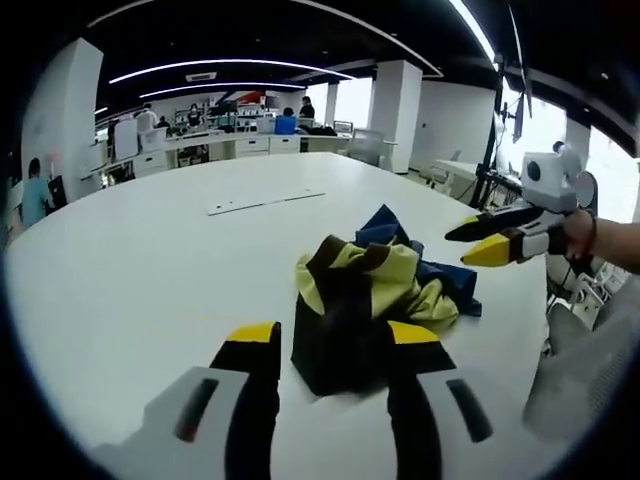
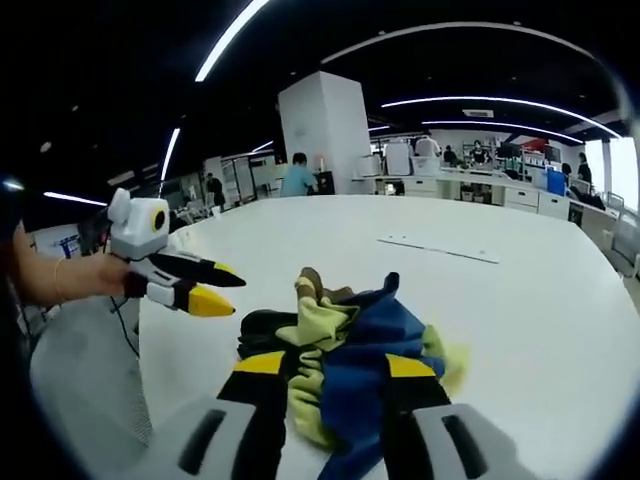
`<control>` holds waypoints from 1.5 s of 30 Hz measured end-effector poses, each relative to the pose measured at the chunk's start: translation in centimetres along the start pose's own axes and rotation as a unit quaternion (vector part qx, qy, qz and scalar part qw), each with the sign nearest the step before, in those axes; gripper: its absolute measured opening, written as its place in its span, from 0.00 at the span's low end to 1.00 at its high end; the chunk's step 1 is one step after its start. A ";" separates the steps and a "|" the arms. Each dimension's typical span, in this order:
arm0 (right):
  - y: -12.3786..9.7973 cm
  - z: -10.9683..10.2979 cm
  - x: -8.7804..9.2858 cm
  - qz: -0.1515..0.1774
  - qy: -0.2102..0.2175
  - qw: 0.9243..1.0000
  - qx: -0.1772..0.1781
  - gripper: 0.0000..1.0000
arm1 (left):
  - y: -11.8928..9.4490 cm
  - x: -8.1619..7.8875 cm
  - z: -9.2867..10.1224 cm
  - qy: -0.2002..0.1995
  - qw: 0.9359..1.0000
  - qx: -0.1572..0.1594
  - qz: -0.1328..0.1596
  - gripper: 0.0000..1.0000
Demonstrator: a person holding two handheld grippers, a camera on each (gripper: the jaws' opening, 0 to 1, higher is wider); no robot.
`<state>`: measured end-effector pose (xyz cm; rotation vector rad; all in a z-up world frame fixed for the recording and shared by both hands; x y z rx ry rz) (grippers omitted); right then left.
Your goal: Fold the garment on the visible template until the final outline fits inside the template.
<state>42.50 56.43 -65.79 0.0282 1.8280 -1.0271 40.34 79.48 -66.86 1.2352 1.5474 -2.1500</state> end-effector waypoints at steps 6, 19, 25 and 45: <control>1.5 -0.1 0.0 -0.012 -0.006 1.000 -0.011 0.27 | 1.2 0.2 -0.1 -0.006 1.000 0.009 -0.009 0.34; 4.0 -0.2 0.2 -0.045 -0.035 0.998 -0.018 0.15 | 3.5 0.8 -0.4 -0.006 0.999 0.022 -0.038 0.21; 4.2 0.2 0.7 -0.058 -0.044 0.997 -0.009 0.07 | 3.9 1.0 -0.5 -0.010 0.999 0.027 -0.043 0.13; 1.6 1.8 -0.3 -0.047 -0.046 0.998 0.010 0.00 | 1.8 0.2 -1.3 -0.009 1.000 0.012 -0.021 0.00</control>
Point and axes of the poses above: the point that each gripper's makers call its tool centre point, and the gripper's own axes: y roughly forward along the fingers, z roughly to its right, x roughly out of its underside, the point moved 7 cm from there along -y, roughly backward along the fingers, and after that the axes turned 14 degrees about -z, right-handed, at the moved point
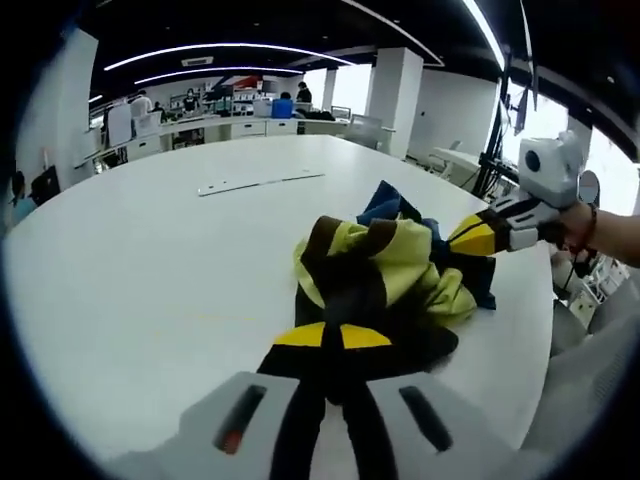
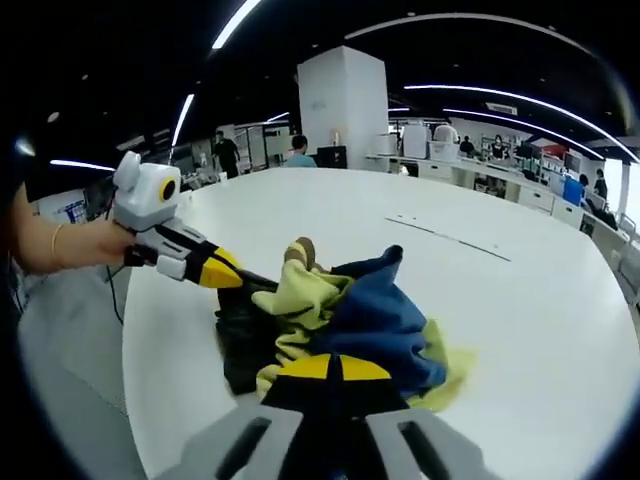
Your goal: Fold the garment on the visible template until the final outline fits inside the template.
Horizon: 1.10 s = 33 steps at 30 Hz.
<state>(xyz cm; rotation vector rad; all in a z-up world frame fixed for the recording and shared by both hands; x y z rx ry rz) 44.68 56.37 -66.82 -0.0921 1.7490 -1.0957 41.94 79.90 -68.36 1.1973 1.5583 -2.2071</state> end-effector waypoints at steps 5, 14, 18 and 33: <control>-1.2 1.5 -0.8 0.014 0.005 1.000 0.018 0.00 | -0.6 -0.5 -0.8 -0.010 1.000 -0.011 0.012 0.00; -2.9 4.8 -2.3 0.029 0.017 0.998 0.060 0.00 | -1.0 -1.8 -2.0 -0.022 0.999 -0.033 0.031 0.00; -3.7 6.7 -2.7 0.033 0.031 0.996 0.080 0.00 | -1.2 -2.8 -2.9 -0.024 0.998 -0.047 0.042 0.00; -3.8 12.0 -3.4 0.039 0.071 0.991 0.108 0.00 | 0.1 -6.6 -6.5 -0.023 0.994 -0.082 0.063 0.00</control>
Point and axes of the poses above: the point that each gripper's makers call its tool centre point, and the gripper's own axes: y roughly forward along the fingers, z roughly to its right, x roughly out of its underside, the point moved 7 cm from there along -y, roughly backward along the fingers, and after that the axes turned 14 degrees about -z, right-handed, at the moved point
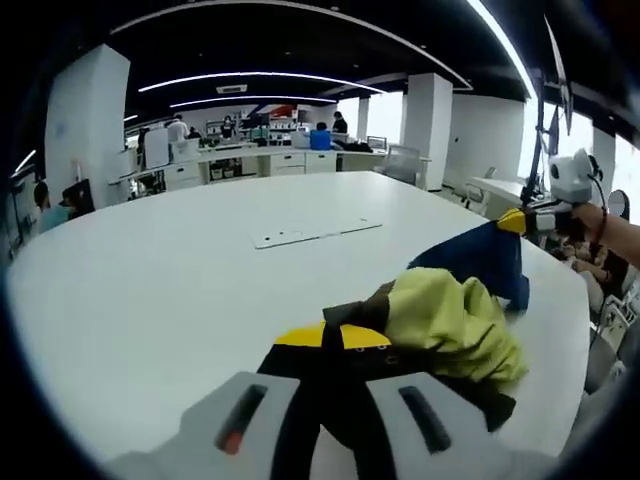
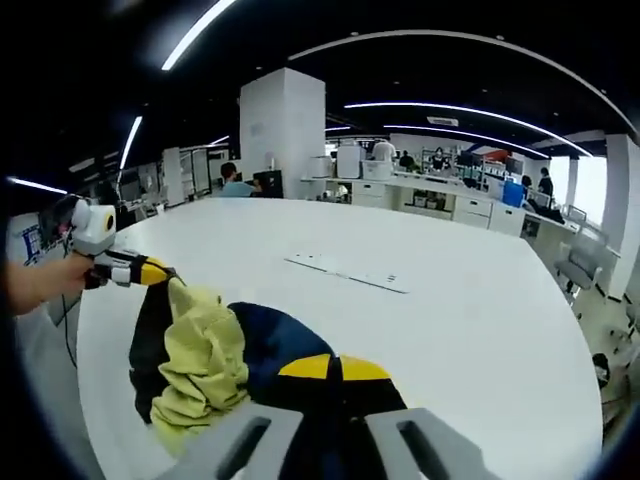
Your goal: Fold the garment on the visible template until the final outline fits inside the template.
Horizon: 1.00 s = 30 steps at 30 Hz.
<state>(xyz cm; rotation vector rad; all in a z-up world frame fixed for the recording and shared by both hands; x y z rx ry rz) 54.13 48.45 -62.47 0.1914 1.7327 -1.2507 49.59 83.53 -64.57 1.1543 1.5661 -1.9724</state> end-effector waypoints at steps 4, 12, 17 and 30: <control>0.0 1.3 -0.2 0.006 0.019 1.000 0.009 0.00 | 1.0 -1.0 -0.9 0.004 1.000 -0.009 0.000 0.00; -0.2 3.7 0.8 -0.005 0.055 0.998 0.033 0.00 | 3.1 -1.5 -2.1 0.001 1.000 -0.012 -0.029 0.00; 0.2 4.8 2.2 -0.029 0.074 0.996 0.047 0.00 | 4.0 0.0 -3.0 -0.012 0.997 -0.013 -0.069 0.00; 1.5 6.2 5.8 -0.101 0.109 0.986 0.072 0.00 | 4.7 3.5 -4.1 -0.036 0.990 -0.011 -0.138 0.00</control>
Point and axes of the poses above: the point that each gripper's makers call its tool centre point, and the gripper's own axes: y roughly forward along the fingers, z roughly to its right, x roughly out of its underside, the point moved 7 cm from there along -y, roughly backward along the fingers, and after that the axes turned 14 degrees about -z, right-handed, at the moved point
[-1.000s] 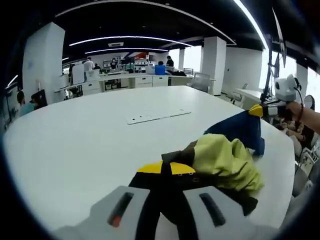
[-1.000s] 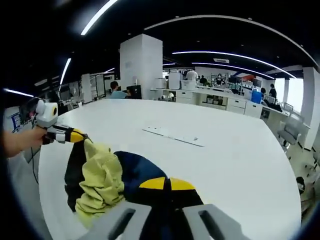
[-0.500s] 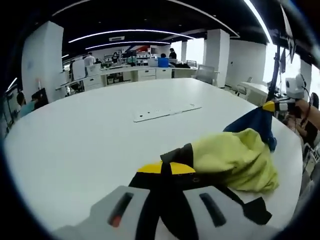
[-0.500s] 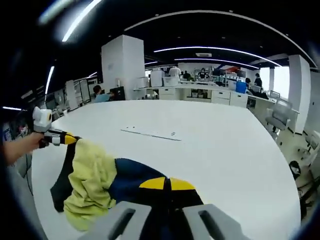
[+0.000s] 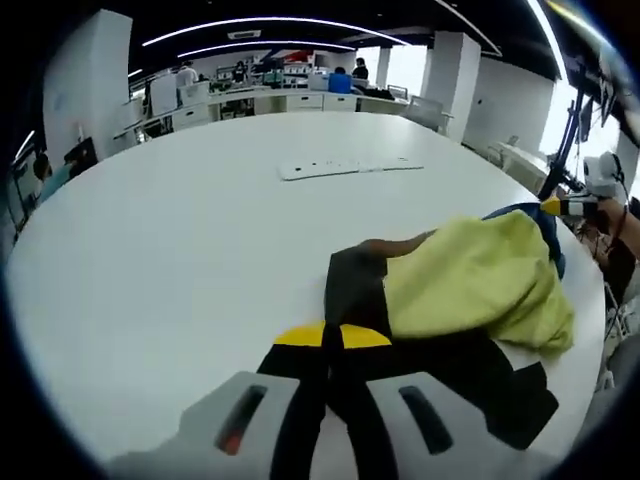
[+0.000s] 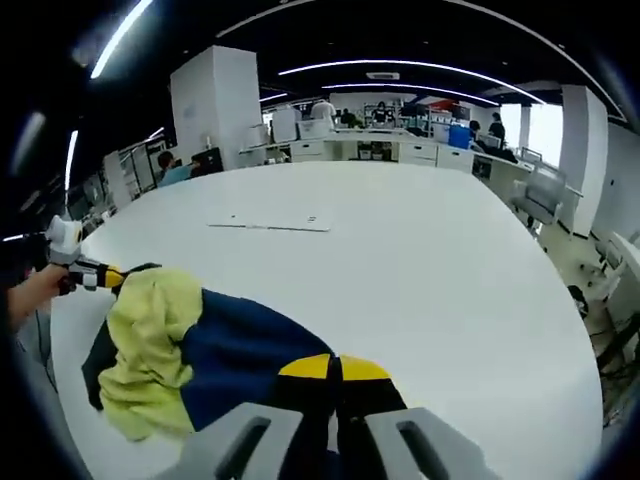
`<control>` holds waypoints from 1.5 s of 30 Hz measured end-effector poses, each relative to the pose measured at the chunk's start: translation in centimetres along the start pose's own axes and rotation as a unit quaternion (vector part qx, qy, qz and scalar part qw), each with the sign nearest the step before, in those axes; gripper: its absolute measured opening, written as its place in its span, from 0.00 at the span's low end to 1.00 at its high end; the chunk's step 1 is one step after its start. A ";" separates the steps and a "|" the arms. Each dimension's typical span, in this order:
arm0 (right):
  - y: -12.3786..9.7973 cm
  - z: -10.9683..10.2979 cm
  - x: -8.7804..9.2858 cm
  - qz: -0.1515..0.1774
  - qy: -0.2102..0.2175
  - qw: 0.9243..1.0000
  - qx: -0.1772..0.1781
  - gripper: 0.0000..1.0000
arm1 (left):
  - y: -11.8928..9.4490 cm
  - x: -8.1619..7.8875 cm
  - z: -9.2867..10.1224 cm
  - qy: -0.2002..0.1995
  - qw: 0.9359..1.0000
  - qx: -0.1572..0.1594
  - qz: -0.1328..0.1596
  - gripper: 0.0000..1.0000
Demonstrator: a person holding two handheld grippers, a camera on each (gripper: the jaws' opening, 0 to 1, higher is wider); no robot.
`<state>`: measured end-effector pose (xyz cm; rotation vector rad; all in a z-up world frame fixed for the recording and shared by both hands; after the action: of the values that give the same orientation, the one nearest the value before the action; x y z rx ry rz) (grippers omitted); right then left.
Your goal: Fold the garment on the visible template until the final outline fits inside the template.
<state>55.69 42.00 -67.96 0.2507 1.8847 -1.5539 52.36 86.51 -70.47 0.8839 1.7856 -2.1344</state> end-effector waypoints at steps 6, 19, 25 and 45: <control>1.0 0.4 2.0 -0.040 0.023 0.999 0.000 0.00 | 0.5 0.7 0.1 0.005 1.000 -0.002 -0.021 0.00; 1.8 0.1 2.8 -0.057 0.046 0.997 -0.011 0.02 | 0.5 0.5 -0.2 0.032 0.999 -0.028 -0.018 0.09; 0.8 -0.9 0.2 -0.028 0.017 0.999 -0.023 0.28 | -0.5 -0.3 -0.4 0.035 0.999 -0.022 0.003 0.27; 6.0 -9.1 -4.6 -0.040 -0.106 0.983 -0.143 0.26 | 1.3 -1.1 0.1 0.015 1.000 -0.002 0.005 0.16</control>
<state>58.97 53.25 -69.38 -0.1166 1.9357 -1.2819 53.89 85.86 -70.85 0.9256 1.7961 -2.1211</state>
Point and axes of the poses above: the point that each gripper's makers call its tool centre point, and the gripper's own axes: y roughly forward along the fingers, z roughly to its right, x roughly out of its underside, the point moved 7 cm from there along -y, roughly backward along the fingers, and after that the axes turned 14 degrees about -z, right-handed, at the moved point
